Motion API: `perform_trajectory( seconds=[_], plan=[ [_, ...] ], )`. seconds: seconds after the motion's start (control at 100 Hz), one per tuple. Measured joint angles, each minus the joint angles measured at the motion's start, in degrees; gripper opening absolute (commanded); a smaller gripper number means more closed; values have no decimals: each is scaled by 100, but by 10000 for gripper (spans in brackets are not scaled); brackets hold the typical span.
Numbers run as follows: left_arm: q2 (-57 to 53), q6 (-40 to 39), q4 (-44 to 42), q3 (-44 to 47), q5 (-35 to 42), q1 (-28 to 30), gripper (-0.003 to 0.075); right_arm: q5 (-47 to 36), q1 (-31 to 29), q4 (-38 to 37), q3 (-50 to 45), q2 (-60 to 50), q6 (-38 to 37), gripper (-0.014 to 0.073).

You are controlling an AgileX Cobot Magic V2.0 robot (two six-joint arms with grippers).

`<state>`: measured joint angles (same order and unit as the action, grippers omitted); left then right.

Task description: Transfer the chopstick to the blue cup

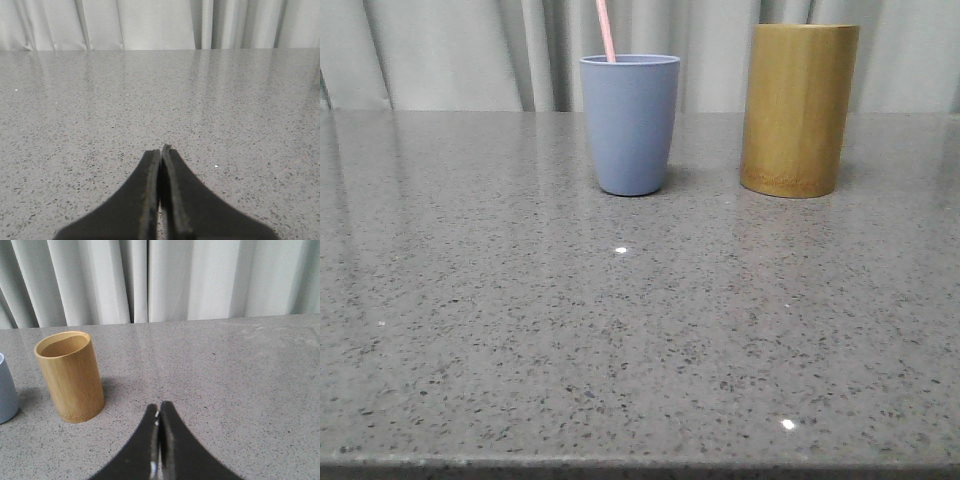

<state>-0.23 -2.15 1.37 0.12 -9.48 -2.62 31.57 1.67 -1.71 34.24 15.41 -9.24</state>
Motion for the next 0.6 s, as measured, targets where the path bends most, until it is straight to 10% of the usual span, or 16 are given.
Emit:
perform_trajectory(
  seconds=[0.6],
  plan=[
    [0, 0, 0, 0, 0, 0, -19, 0, 0, -25, -180, 0, 0, -105]
  ],
)
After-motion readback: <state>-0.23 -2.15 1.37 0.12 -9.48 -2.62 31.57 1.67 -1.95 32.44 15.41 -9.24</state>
